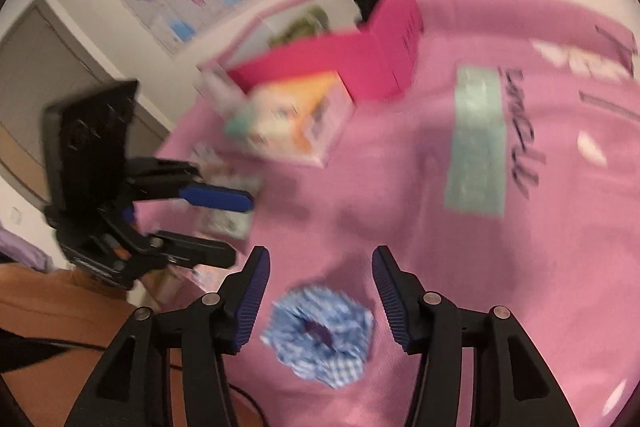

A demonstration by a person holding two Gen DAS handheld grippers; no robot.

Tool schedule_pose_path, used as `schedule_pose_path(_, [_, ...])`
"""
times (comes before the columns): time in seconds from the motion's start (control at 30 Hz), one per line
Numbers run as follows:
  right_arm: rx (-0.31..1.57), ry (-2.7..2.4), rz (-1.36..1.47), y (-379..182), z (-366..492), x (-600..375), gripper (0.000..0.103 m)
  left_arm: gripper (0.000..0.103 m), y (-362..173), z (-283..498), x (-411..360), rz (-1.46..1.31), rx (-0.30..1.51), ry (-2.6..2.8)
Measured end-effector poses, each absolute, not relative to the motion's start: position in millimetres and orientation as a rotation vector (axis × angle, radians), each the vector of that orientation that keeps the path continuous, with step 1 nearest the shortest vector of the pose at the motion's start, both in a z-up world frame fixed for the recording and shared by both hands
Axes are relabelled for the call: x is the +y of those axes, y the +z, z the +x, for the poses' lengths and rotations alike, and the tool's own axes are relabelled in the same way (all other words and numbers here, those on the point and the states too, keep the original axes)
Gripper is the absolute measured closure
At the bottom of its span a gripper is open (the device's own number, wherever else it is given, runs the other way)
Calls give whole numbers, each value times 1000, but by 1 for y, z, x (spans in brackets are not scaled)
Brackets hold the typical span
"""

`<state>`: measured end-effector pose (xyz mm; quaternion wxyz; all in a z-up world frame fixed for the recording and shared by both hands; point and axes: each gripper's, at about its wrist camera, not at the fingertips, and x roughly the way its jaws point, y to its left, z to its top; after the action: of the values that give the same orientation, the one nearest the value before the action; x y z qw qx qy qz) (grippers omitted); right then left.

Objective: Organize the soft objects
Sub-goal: 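Move the right tool to the blue gingham scrunchie and grasp it, then carry the gingham scrunchie into the pink box and open the right tool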

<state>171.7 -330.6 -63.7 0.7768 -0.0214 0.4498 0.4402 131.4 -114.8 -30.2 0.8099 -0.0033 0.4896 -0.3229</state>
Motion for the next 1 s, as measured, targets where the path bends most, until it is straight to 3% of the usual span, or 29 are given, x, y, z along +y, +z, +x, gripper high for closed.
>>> schedule_pose_path(0.3, [1009, 976, -127, -90, 155, -319, 51, 51, -58, 124, -132, -15, 1128, -718])
schedule_pose_path(0.33, [1007, 974, -144, -91, 154, -317, 54, 51, -59, 125, -133, -16, 1134, -719])
schedule_pose_path(0.4, [1003, 968, -170, -93, 153, -315, 76, 51, -63, 126, -135, -21, 1149, -720])
schedule_pose_path(0.5, [982, 966, -170, -91, 153, -316, 89, 51, -66, 128, -136, -36, 1163, -724])
schedule_pose_path(0.77, [881, 1011, -102, -61, 151, -316, 94, 51, -61, 132, -127, -118, 1142, -768])
schedule_pose_path(1.0, [767, 1061, -82, -19, 157, -304, 94, 51, -25, 143, -106, -162, 1014, -736])
